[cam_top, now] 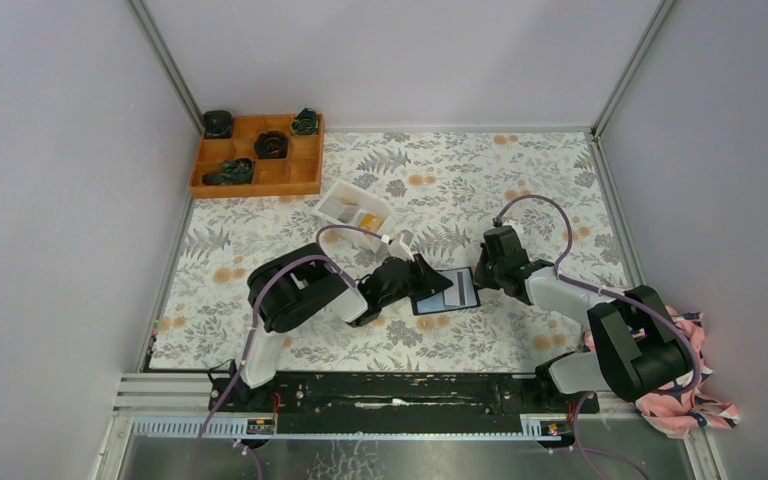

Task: Put the credit cards into the card holder
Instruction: Insert the credit card into the card holder.

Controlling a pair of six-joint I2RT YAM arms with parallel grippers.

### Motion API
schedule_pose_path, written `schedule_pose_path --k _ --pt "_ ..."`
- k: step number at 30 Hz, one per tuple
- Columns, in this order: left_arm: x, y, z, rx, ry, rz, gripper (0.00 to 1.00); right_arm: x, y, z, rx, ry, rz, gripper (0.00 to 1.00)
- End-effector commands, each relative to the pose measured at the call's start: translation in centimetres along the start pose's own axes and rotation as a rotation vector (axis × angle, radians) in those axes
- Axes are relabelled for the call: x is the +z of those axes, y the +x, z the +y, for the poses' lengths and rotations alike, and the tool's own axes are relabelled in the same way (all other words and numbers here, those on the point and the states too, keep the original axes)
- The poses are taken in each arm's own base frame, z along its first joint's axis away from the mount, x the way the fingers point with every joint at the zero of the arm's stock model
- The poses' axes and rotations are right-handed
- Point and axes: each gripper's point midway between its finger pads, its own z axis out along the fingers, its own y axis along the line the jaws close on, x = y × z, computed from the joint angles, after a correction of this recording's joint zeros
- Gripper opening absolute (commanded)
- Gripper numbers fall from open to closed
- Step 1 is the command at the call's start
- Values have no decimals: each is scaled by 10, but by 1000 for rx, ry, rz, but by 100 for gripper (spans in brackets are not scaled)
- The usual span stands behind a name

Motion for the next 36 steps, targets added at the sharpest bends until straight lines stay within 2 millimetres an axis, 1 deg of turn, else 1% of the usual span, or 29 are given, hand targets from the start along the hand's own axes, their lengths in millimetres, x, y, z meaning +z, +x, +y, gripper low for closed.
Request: schedule_pose_path --k 1,4,6,11,13,19,24,27,30,33,36 --pt "-2 35 34 46 -101 146 31 4 9 2 4 -8 47 0" --pt "-9 33 41 44 -134 137 43 4 8 1 4 -6 45 0" --pt "-15 32 45 45 -159 127 48 4 8 2 6 -7 42 0" --pt "-29 21 53 64 -241 82 54 4 8 1 7 -8 41 0" --pt "-34 18 57 81 -278 76 59 3 8 2 8 -10 39 0" --pt "-43 11 65 117 -359 60 63 3 7 3 9 -17 37 0" --pt "-48 1 61 133 -354 14 64 3 7 3 7 -18 38 0" --pt "-51 -7 52 165 -328 -22 63 3 8 3 6 -18 38 0" --pt "-53 -13 44 226 -307 -39 58 3 7 3 7 -17 35 0" --pt "-54 -15 35 302 -278 -47 49 3 7 3 6 -18 36 0" --pt "-53 -13 27 390 -254 -33 35 4 7 3 5 -19 36 0"
